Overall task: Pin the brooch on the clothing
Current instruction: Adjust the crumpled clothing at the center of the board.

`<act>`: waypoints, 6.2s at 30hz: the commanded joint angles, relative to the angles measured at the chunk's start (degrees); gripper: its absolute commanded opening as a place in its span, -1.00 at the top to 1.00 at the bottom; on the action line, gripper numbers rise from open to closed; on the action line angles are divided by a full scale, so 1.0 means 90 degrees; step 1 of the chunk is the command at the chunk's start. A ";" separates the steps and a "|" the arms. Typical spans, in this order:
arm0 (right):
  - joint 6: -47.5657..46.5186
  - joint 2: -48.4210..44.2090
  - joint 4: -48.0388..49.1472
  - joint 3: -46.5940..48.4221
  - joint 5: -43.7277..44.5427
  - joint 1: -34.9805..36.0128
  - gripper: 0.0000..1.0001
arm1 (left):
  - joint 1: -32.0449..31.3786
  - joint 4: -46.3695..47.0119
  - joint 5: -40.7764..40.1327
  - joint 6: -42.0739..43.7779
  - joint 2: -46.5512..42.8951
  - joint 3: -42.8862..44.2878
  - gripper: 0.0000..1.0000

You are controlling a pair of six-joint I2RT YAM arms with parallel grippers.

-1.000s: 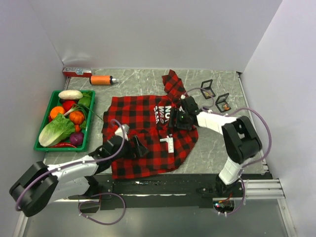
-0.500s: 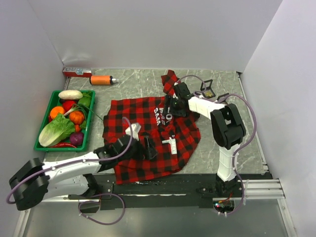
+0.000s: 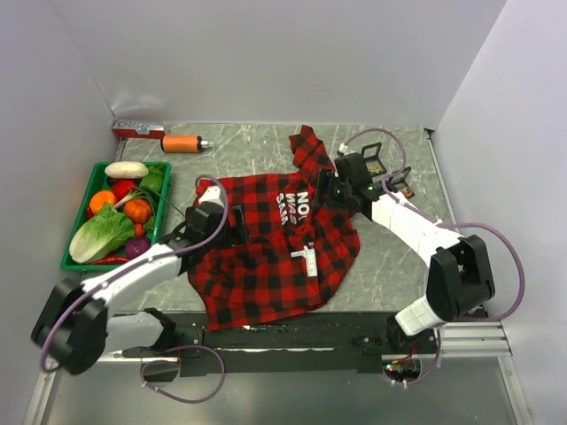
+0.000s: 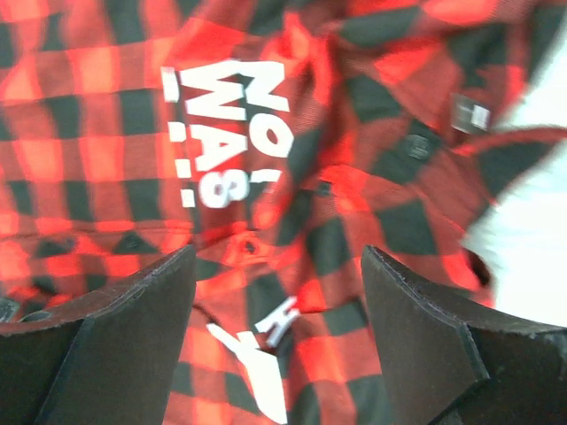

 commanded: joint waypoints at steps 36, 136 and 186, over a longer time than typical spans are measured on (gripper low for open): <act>-0.0413 0.5903 -0.2713 0.6322 -0.0591 -0.0683 -0.62 | -0.3340 0.3391 0.1399 -0.2630 0.2127 -0.1237 -0.74; 0.0231 -0.2650 -0.0417 -0.3226 0.0509 -0.0517 -0.69 | -0.0528 -0.1921 0.2045 0.1569 0.4978 0.5601 -0.93; -0.0169 -0.1391 -0.1541 -0.1413 0.1946 -0.0877 1.00 | 0.0652 -0.2263 0.1702 0.2253 0.5254 0.5640 0.88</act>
